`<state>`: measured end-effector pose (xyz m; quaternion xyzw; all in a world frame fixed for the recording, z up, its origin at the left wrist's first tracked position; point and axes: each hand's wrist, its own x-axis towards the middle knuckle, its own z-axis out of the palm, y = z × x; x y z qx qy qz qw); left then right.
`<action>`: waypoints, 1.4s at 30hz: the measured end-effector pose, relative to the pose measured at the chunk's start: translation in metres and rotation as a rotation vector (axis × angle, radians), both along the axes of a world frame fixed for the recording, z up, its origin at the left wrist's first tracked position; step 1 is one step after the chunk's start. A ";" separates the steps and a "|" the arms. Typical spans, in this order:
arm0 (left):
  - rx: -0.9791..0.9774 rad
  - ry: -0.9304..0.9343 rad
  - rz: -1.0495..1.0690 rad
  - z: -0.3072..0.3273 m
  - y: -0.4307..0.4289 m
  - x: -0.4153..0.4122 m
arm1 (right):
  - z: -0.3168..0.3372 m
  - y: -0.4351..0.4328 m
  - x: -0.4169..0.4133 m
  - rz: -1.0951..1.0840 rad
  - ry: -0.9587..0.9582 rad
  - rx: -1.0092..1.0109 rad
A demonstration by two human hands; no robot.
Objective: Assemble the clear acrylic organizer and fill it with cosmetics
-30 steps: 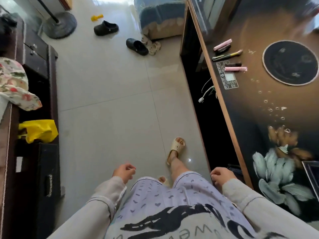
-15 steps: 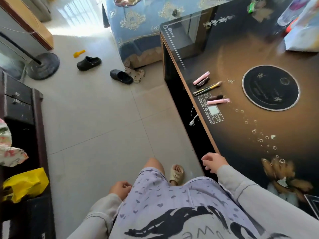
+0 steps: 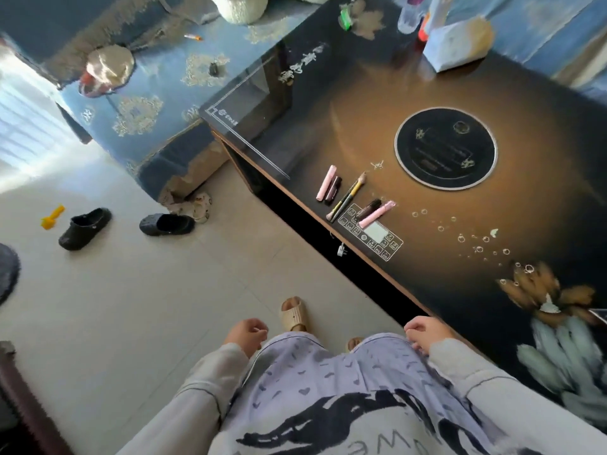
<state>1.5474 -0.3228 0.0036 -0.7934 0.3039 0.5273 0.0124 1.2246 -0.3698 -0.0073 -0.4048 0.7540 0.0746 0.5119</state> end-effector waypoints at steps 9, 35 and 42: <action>0.055 -0.064 -0.376 0.000 -0.100 0.046 | -0.006 0.027 0.045 -0.308 0.091 0.142; -0.045 -0.154 -0.641 -0.017 -0.289 -0.036 | -0.025 -0.168 0.049 -0.471 -0.043 -0.062; -0.153 -0.181 -0.560 -0.036 -0.342 -0.055 | -0.047 -0.218 0.075 -0.570 0.064 -0.091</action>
